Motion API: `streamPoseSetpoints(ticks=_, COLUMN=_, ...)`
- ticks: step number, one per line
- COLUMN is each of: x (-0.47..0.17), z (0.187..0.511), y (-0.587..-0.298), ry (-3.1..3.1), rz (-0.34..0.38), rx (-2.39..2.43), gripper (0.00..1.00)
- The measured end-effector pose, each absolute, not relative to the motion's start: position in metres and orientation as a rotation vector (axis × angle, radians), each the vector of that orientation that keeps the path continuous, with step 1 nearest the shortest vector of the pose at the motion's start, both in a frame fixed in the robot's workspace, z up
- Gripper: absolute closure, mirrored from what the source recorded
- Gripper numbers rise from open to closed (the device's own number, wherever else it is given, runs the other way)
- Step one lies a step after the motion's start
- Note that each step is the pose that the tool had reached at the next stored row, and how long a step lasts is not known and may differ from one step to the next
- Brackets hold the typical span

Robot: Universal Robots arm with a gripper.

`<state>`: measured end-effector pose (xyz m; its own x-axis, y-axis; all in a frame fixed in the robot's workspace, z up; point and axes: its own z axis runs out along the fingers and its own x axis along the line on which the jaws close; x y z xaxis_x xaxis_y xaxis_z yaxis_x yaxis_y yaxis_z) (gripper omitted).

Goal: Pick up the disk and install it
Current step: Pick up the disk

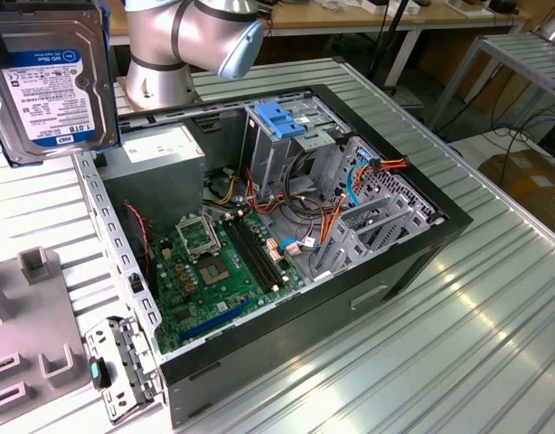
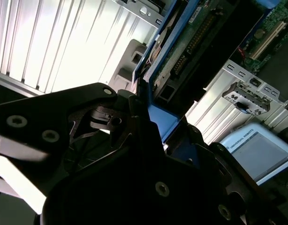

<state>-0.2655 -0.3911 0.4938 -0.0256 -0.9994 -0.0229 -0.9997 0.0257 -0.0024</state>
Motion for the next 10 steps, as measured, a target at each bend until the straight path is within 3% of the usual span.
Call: streamPoseSetpoints(ticks=10, x=-0.244, z=0.494, y=-0.397, ry=2.237, rz=0.022, rx=-2.180, gripper=0.63)
